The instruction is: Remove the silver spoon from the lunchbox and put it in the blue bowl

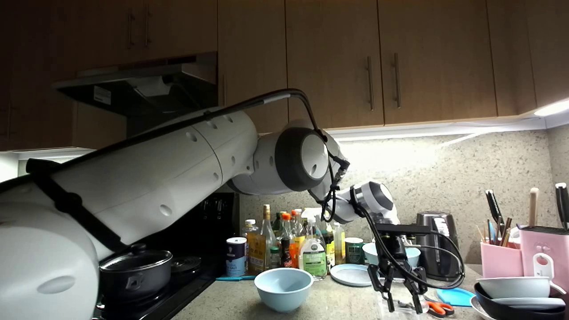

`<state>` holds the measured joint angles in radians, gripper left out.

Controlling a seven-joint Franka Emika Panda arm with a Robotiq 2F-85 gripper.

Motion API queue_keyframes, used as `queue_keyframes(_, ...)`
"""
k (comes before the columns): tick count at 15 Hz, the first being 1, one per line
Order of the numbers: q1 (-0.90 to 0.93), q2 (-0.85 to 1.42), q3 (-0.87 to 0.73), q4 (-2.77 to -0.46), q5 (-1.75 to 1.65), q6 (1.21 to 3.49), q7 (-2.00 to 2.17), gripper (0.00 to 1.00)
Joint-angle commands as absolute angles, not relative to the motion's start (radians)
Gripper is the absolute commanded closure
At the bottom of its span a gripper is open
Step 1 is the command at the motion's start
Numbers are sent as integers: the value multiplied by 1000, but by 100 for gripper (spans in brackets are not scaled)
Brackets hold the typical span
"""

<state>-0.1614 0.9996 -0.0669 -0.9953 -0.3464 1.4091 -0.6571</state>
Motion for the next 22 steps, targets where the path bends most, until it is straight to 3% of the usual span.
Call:
queue_keyframes(1,-184,1032,-53,-924,-330,1382,-736,66)
queue_keyframes(2,-183,1035,-55,-914,-331,1389,-742,72)
queue_keyframes(3,-183,1038,-58,-904,-332,1392,-745,41)
queue_keyframes(4,-168,1026,-69,-941,-344,1405,-708,57)
queue_keyframes(6,-169,1030,-69,-925,-343,1404,-713,48)
queue_keyframes(7,-169,1030,-70,-922,-343,1404,-714,18)
queue_keyframes(9,-168,1041,-70,-911,-343,1401,-720,13)
queue_keyframes(11,-167,1057,-69,-896,-346,1395,-731,3)
queue_keyframes(13,-166,1078,-70,-877,-351,1391,-743,0)
queue_keyframes(15,-165,1097,-71,-858,-352,1388,-749,0)
queue_keyframes(17,-165,1112,-72,-841,-351,1388,-752,25)
queue_keyframes(22,-163,1133,-76,-806,-351,1390,-751,57)
